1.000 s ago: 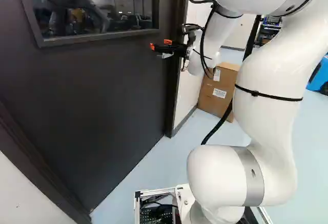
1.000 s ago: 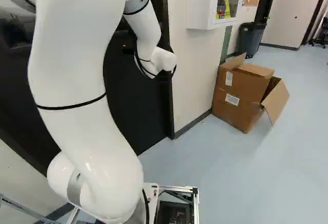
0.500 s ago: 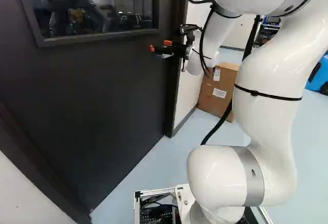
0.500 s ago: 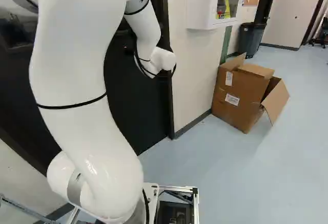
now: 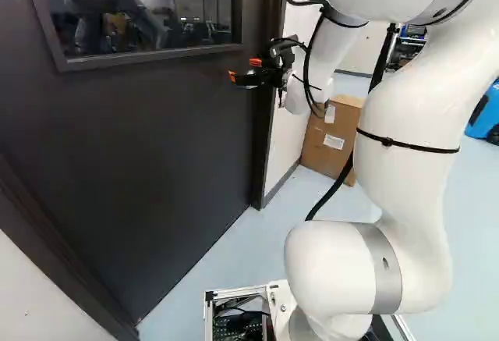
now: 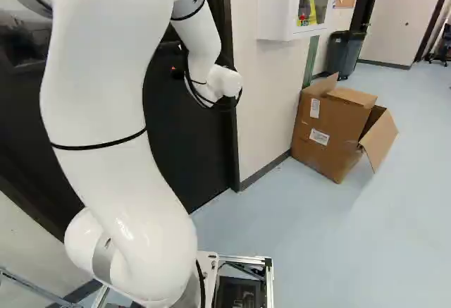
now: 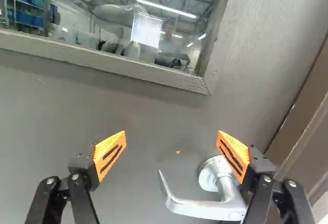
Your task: Open the door and move inside
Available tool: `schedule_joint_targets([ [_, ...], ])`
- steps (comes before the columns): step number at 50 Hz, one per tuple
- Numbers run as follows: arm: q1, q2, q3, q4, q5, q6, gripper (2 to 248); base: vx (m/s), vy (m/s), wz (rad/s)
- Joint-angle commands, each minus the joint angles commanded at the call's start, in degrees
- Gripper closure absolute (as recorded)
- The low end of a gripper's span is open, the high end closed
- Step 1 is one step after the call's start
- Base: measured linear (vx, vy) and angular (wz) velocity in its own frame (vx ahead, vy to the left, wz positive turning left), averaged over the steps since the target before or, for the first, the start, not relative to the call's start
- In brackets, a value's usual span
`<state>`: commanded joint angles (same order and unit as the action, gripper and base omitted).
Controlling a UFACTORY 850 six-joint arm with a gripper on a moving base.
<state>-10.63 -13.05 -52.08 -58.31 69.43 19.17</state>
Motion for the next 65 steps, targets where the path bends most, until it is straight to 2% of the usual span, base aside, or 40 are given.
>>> schedule_joint_targets([
  [30,0.4,-1.9,1.5,0.0,1.3,-0.1,3,0.0,0.0,0.0],
  [55,0.0,-0.9,6.7,0.0,1.3,-0.1,3,0.0,0.0,0.0],
  [65,-0.1,-1.8,7.4,0.0,1.3,-0.1,3,0.0,0.0,0.0],
])
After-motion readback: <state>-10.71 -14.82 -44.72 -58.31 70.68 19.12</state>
